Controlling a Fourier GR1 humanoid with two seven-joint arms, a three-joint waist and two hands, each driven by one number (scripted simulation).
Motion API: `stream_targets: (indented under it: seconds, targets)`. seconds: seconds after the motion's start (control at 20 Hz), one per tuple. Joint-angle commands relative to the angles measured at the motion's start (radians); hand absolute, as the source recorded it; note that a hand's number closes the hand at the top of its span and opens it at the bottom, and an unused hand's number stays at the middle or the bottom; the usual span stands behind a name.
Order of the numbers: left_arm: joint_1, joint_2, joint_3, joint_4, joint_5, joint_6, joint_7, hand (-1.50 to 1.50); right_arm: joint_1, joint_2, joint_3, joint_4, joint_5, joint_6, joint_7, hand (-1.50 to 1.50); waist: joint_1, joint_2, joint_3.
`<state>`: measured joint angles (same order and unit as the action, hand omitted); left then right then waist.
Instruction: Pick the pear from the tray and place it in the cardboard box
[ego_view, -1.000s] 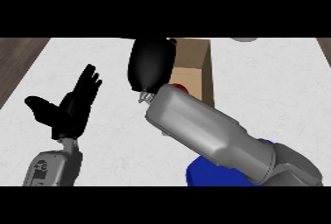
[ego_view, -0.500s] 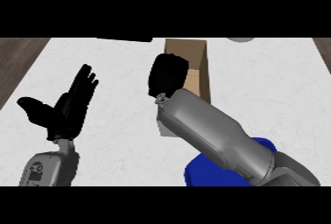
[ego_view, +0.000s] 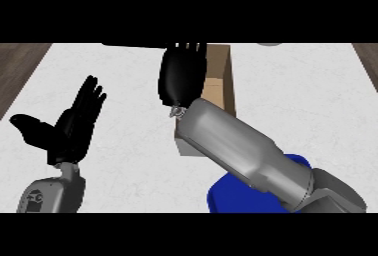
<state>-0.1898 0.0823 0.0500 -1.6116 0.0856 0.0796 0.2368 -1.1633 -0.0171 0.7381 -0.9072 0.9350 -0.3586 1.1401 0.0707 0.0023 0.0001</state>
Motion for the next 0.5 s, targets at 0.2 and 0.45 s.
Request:
stream_targets:
  seconds: [0.2,0.45]
  targets:
    - [0.006,0.016,0.032,0.014,0.009,0.002,-0.007,0.0,0.037,0.016,-0.174,-0.151,0.039,-0.409,0.149,-1.5,-0.037,-0.002,0.003]
    - [0.032,0.029,0.035,-0.026,0.029,-0.021,0.002,0.0,0.149,0.016,-0.222,-0.229,0.05,-0.606,0.103,-1.5,-0.028,-0.005,0.002]
